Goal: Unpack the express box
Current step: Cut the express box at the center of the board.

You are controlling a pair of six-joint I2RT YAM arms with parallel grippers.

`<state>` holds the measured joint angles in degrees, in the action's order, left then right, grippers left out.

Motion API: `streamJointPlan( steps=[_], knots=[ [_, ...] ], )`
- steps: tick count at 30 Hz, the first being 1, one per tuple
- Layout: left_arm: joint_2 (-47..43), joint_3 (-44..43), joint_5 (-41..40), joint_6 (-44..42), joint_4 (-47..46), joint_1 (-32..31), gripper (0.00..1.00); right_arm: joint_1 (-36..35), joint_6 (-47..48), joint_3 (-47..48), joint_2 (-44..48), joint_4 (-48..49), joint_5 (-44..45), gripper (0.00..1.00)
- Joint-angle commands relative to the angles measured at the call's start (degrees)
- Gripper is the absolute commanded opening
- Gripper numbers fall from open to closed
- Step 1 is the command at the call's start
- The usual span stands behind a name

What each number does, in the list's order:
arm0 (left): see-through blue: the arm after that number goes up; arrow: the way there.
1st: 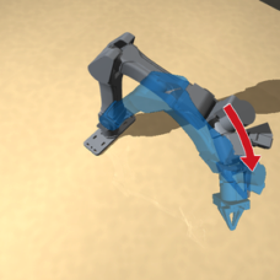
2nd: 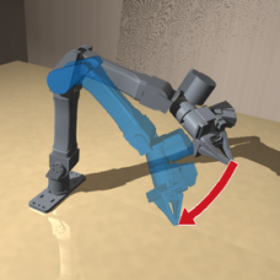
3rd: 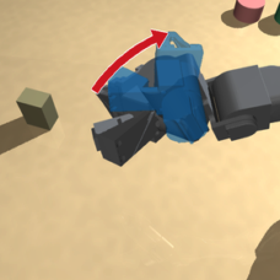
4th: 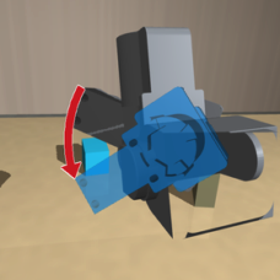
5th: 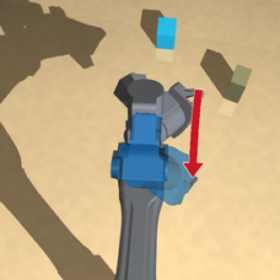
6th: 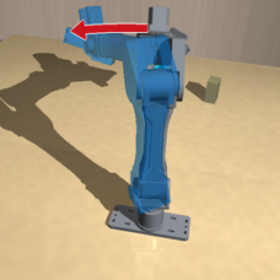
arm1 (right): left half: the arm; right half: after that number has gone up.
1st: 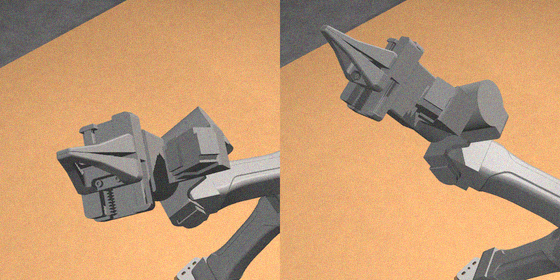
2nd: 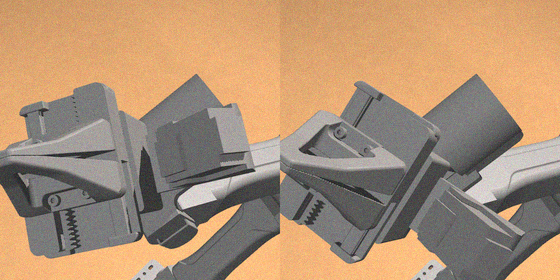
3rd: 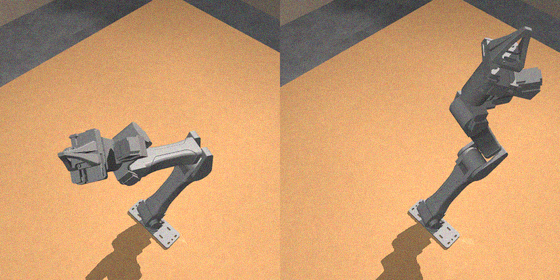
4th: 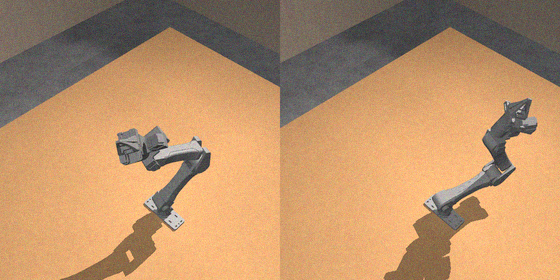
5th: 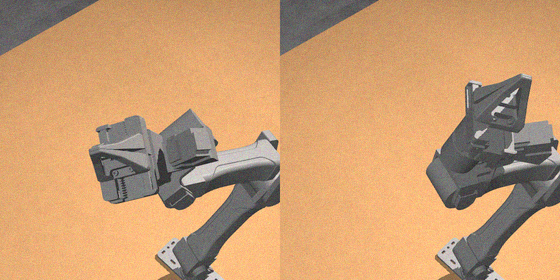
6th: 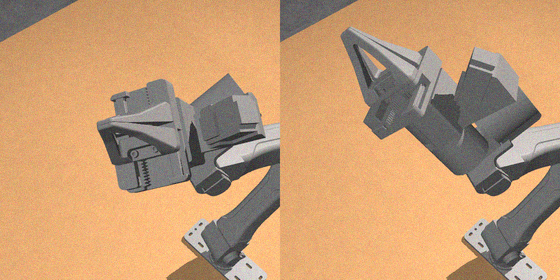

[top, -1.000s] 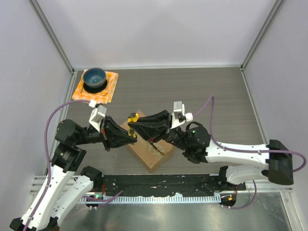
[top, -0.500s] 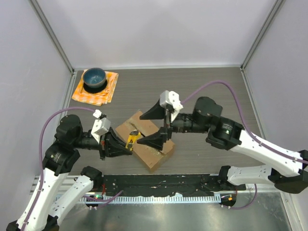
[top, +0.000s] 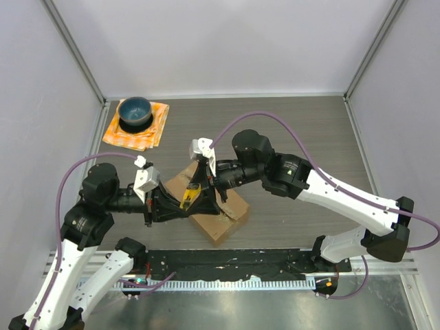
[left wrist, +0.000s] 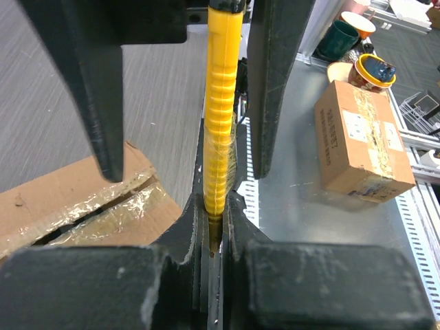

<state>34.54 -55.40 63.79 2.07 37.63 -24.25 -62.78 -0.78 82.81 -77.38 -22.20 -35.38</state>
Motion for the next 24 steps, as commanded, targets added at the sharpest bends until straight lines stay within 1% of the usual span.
streamJointPlan(
  steps=[1, 3, 11, 14, 15, 17, 18, 20, 21, 22, 24],
  knots=[
    [0.4, -1.6, -1.8, -0.7, -0.4, -0.1, 0.0, -0.1, 0.4, 3.9, 0.1, 1.6, -2.9, 0.6],
    [0.4, -1.1, -1.8, -0.5, -1.1, -0.1, 0.0, -0.1, -0.2, 3.8, 0.2, 2.7, -2.9, 0.54],
    [0.6, -0.7, -2.4, 1.1, -2.8, -0.1, 0.0, -0.1, -2.4, 1.8, 0.0, 7.6, -3.6, 0.53],
    [0.4, -0.4, -2.6, 1.3, -3.1, -0.1, 0.0, -0.1, -3.4, 0.9, 0.0, 9.7, -4.0, 0.49],
    [0.4, -0.4, -2.9, 1.4, -3.1, -0.1, 0.0, -0.1, -3.6, 0.8, 0.0, 10.1, -4.3, 0.43],
    [0.5, -0.3, -3.1, 1.4, -3.3, -0.1, 0.0, -0.1, -4.0, 0.9, -0.4, 10.2, -4.5, 0.35],
    [0.6, -0.3, -3.3, 1.4, -3.3, -0.1, 0.0, -0.1, -4.1, 0.9, -0.5, 10.1, -4.6, 0.25],
    [0.7, -0.4, -3.5, 1.4, -3.3, -0.1, 0.0, -0.1, -4.0, 0.8, -0.5, 9.6, -4.9, 0.15],
    [0.7, -0.4, -3.8, 1.3, -3.3, 0.0, 0.0, -0.1, -4.0, 0.6, -0.5, 8.7, -4.9, 0.07],
    [0.7, -0.6, -4.0, 1.3, -3.4, 0.0, 0.0, -0.1, -3.7, 0.6, -0.5, 8.1, -5.0, 0.06],
    [1.0, -0.7, -3.8, 1.4, -3.4, 0.0, 0.0, -0.1, -3.1, 0.4, -0.5, 6.0, -5.5, 0.1]
  ],
)
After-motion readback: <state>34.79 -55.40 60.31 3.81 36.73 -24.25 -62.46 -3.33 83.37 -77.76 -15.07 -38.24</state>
